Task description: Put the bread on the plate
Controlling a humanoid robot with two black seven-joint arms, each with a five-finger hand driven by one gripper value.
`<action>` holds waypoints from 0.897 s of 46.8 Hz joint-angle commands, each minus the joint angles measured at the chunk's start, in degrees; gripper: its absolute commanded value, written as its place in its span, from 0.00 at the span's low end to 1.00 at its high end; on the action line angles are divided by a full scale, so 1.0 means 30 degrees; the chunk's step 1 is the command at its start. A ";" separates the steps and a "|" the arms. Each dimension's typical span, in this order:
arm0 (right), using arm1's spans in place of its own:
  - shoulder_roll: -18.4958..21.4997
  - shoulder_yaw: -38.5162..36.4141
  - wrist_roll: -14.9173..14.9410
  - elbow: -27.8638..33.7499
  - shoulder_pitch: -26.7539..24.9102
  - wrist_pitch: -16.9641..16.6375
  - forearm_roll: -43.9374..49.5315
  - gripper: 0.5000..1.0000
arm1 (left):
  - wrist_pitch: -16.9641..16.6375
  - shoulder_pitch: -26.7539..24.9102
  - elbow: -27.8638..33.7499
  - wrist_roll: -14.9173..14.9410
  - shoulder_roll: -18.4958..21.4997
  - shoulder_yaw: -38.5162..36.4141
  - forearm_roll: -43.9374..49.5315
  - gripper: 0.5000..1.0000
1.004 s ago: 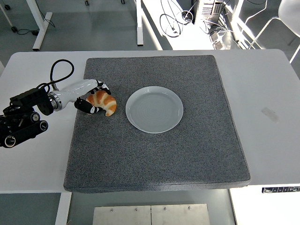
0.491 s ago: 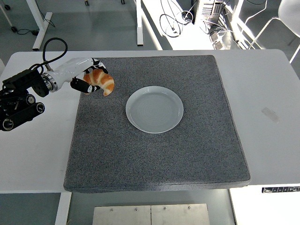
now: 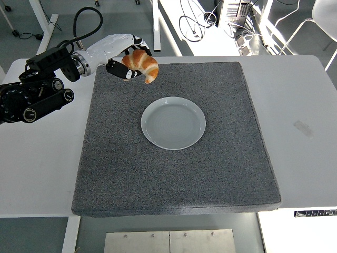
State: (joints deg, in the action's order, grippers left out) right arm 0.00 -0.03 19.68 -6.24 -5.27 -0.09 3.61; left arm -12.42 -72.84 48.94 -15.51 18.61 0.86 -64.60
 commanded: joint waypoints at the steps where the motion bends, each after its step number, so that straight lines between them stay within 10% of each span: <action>1: 0.0001 -0.0019 0.0001 0.0000 -0.0002 0.0000 -0.0002 1.00 | 0.0155 -0.0444 0.0004 -0.0046 -0.0429 -0.0520 -0.0001 0.00; 42: 0.0001 0.0010 0.0001 0.0000 -0.0002 0.0000 -0.0002 1.00 | 0.0156 0.0052 -0.1548 -0.0368 -0.4502 -0.3979 0.0204 0.00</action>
State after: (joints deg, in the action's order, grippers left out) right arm 0.00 -0.02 19.68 -6.24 -5.27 -0.09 3.60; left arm -11.97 -73.17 44.66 -16.26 5.91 -10.87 -63.92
